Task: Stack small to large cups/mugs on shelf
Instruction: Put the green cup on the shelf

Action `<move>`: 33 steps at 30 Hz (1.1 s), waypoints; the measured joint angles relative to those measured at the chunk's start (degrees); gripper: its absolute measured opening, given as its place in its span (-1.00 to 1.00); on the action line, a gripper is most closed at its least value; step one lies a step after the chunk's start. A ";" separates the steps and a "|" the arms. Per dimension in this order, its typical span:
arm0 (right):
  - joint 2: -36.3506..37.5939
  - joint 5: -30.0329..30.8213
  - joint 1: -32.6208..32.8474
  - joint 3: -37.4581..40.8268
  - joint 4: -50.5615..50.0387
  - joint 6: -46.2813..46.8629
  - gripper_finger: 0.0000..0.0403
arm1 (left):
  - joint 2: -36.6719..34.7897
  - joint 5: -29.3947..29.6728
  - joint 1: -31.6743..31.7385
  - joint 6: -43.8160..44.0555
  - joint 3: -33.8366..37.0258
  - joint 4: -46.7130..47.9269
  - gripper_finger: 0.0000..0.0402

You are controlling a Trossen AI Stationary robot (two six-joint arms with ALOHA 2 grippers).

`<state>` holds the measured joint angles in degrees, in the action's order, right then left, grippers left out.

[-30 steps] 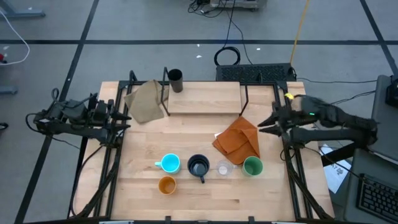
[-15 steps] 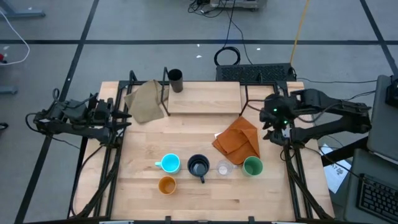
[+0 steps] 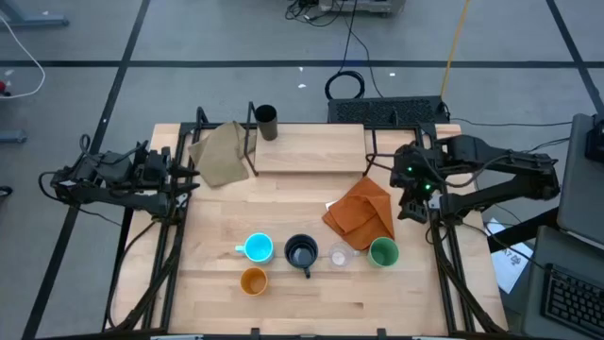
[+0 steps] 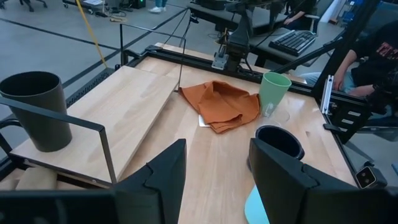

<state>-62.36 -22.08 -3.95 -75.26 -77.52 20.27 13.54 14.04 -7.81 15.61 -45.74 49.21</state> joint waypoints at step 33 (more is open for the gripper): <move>17.10 48.77 50.36 23.01 22.48 27.27 0.17 | 0.00 2.56 0.00 0.12 2.60 -2.74 -0.12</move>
<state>-45.26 26.70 46.41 -52.25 -55.04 47.54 13.54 16.60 -7.81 15.73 -43.13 46.47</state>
